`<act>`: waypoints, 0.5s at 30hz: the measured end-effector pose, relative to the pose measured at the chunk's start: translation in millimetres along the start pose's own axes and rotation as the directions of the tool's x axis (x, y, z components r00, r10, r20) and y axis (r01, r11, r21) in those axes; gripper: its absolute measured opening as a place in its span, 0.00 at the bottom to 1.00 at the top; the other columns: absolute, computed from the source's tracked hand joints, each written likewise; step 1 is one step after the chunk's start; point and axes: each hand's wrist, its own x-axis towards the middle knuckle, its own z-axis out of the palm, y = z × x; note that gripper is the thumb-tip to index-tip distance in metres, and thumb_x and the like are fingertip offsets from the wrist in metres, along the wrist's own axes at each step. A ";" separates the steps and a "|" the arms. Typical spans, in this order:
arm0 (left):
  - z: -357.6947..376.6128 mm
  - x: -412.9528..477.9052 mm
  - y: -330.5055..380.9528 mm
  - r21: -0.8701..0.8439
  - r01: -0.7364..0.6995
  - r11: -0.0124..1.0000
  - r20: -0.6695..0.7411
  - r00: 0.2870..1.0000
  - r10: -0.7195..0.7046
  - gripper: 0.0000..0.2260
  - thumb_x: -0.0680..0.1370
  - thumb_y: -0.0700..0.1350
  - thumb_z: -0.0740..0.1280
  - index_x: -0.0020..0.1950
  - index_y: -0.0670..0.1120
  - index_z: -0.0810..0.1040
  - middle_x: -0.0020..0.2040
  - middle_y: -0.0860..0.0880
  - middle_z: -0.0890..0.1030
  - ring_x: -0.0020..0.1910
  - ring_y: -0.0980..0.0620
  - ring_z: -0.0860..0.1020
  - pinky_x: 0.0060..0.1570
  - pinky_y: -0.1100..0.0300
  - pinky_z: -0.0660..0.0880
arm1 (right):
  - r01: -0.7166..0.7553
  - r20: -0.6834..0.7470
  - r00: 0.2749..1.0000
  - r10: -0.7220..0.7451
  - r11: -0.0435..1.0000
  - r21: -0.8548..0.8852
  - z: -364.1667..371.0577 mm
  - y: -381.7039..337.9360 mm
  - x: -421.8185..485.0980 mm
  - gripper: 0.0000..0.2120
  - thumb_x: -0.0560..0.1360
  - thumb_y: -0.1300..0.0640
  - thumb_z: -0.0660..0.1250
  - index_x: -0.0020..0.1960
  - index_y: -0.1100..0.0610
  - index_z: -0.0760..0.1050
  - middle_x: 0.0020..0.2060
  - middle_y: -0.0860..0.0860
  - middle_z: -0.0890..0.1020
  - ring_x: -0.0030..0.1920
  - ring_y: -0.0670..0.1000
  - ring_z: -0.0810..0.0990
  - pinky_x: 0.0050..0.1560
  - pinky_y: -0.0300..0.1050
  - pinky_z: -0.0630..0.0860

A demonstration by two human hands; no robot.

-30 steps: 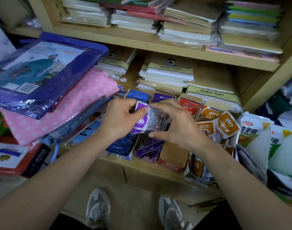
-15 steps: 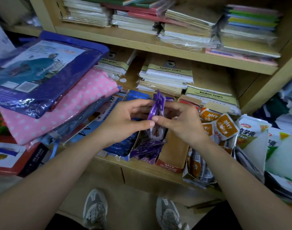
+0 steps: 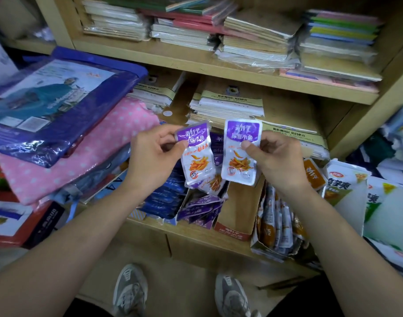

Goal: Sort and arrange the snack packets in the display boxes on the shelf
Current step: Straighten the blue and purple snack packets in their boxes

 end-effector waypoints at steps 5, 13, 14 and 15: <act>3.3 0.3 7.0 -0.010 -0.028 1.000 -0.057 0.998 0.028 0.09 0.78 0.39 0.72 0.52 0.54 0.79 0.43 0.58 0.84 0.45 0.60 0.84 0.40 0.62 0.81 | -0.004 0.031 1.000 -0.002 0.978 0.207 -4.9 -7.4 -3.2 0.05 0.77 0.58 0.72 0.52 0.56 0.82 0.41 0.51 0.86 0.34 0.48 0.80 0.31 0.37 0.75; 13.8 -0.6 13.2 -0.171 0.034 0.985 0.276 0.961 0.014 0.11 0.83 0.38 0.63 0.60 0.50 0.79 0.49 0.52 0.86 0.49 0.57 0.83 0.40 0.62 0.81 | 0.070 0.206 0.976 -0.066 0.998 -0.011 8.4 -4.3 -3.9 0.11 0.75 0.58 0.74 0.55 0.60 0.79 0.46 0.49 0.85 0.43 0.46 0.81 0.43 0.39 0.78; 13.8 -0.1 14.0 -0.168 0.044 0.985 0.303 0.953 0.009 0.11 0.83 0.39 0.63 0.61 0.50 0.79 0.50 0.52 0.86 0.49 0.57 0.83 0.41 0.63 0.81 | 0.058 0.199 0.978 -0.055 0.998 -0.010 9.2 -4.5 -3.5 0.12 0.75 0.58 0.74 0.55 0.61 0.78 0.45 0.48 0.85 0.42 0.44 0.81 0.42 0.37 0.78; 13.3 1.0 14.6 -0.168 0.059 0.984 0.322 0.947 -0.001 0.11 0.83 0.38 0.63 0.61 0.50 0.79 0.49 0.52 0.86 0.49 0.57 0.84 0.42 0.62 0.81 | 0.043 0.184 0.982 -0.041 0.999 -0.006 9.2 -3.8 -2.9 0.12 0.74 0.57 0.74 0.55 0.60 0.77 0.45 0.48 0.85 0.43 0.45 0.81 0.42 0.38 0.78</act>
